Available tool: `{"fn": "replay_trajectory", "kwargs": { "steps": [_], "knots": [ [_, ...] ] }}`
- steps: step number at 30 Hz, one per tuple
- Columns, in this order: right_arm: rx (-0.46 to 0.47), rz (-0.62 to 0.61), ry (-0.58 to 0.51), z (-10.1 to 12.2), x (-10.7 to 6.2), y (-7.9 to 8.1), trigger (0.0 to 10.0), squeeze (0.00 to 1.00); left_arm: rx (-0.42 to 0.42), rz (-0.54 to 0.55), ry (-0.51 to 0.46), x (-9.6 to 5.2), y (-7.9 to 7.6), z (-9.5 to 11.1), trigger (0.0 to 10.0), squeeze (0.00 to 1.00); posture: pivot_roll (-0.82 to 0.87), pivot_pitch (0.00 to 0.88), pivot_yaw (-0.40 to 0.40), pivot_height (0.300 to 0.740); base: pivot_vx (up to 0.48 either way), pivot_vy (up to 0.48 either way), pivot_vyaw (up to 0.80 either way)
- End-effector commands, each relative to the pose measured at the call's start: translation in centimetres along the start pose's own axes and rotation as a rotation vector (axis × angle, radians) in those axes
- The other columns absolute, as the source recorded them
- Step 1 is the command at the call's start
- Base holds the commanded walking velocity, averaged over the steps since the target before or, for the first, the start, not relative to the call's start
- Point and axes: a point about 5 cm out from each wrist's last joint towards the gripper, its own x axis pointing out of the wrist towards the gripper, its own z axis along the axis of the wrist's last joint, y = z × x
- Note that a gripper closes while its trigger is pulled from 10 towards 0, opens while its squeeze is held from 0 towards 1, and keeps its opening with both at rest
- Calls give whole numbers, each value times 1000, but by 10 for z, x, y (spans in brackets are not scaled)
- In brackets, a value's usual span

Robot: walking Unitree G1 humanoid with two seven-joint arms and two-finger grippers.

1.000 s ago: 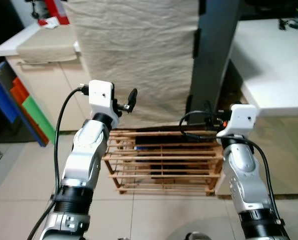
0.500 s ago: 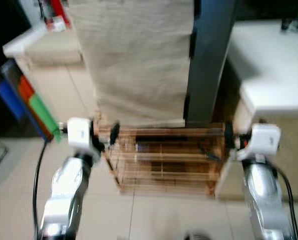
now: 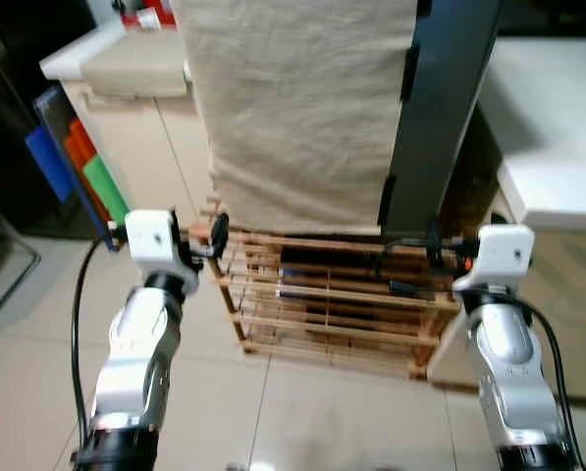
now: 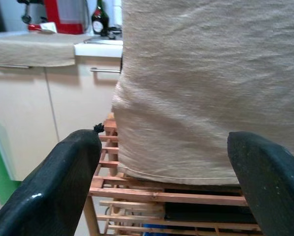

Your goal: Restocking fridge

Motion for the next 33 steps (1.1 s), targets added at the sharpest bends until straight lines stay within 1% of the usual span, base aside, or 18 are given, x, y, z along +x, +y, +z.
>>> {"fn": "replay_trajectory", "kwargs": {
  "steps": [1,8,10,13,17,24,30,33],
  "knots": [
    [9,13,37,-6,0,5,10000,0,3,-13,-4,4,0,4,10000,0,-141,0,104,740,0,480,-494],
    [9,14,40,-8,-2,6,10000,0,15,-20,-8,8,1,7,10000,0,-141,0,108,740,0,480,-756],
    [3,11,42,-9,-1,5,10000,0,21,-27,-9,10,-1,7,10000,0,-141,0,108,740,0,480,0],
    [2,11,42,-9,0,5,10000,0,33,-41,-17,14,-5,10,10000,0,-141,0,108,740,0,0,0],
    [3,16,41,-9,0,6,10000,0,46,-42,-19,16,-5,11,10000,0,-144,0,108,740,0,0,0],
    [1,17,49,-10,-1,7,10000,0,52,-67,-16,18,-9,10,10000,0,-149,0,115,740,0,-433,0],
    [-11,-1,54,-14,-5,1,10000,0,40,-89,6,19,-11,6,10000,0,-152,0,116,740,0,-451,-800],
    [-24,-17,60,-17,-10,-4,10000,0,17,-113,72,21,-13,-7,10000,0,-161,0,109,740,167,-267,-800]
  ]
}}
